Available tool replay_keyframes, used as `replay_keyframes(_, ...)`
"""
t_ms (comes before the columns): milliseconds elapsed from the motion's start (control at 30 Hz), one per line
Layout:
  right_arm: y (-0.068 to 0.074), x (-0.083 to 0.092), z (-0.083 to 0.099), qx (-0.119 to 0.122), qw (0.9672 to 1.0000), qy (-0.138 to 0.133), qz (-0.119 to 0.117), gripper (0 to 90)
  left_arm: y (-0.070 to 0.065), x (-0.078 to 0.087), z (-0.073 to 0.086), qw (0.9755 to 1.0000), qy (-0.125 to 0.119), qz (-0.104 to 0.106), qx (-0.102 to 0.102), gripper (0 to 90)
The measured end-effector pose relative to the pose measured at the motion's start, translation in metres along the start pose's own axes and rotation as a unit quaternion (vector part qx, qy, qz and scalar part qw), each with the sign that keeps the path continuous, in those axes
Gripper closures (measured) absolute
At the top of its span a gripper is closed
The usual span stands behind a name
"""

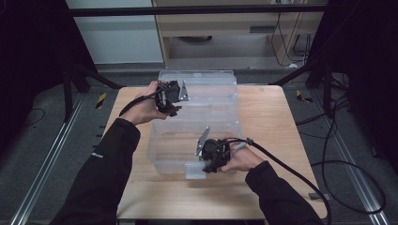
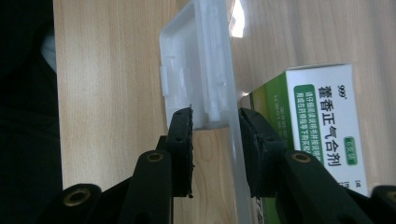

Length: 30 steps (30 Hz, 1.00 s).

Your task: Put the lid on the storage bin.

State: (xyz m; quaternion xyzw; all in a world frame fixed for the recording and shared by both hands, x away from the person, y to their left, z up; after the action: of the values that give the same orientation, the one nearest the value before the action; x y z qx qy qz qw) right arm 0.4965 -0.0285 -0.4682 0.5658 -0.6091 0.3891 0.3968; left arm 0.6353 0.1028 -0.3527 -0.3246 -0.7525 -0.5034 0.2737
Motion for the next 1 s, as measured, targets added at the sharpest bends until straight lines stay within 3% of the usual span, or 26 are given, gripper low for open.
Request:
replay_keyframes(700, 0.0, 0.0, 0.0, 0.002, 1.0, 0.0, 0.002, 66.8, 0.007, -0.014, -0.001, 0.9988, 0.028, -0.007, -0.038, 47.0)
replay_keyframes(1000, 0.0, 0.0, 0.0, 0.003, 1.0, 0.0, 0.001, 66.8, 0.003, -0.021, -0.003, 0.9971, 0.041, -0.003, -0.064, 50.9)
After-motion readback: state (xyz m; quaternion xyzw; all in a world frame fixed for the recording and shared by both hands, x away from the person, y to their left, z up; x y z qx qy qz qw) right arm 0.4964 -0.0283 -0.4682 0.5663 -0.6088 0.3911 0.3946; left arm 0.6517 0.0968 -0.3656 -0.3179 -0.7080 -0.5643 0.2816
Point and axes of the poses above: each handheld gripper's, and its own axes: x roughly backward along the jaws, z roughly out of its underside, y roughly to its left, the point moved 7 cm from there along -x, roughly forward along the jaws, and after that the axes turned 5 degrees about x, right-handed, at the moved point
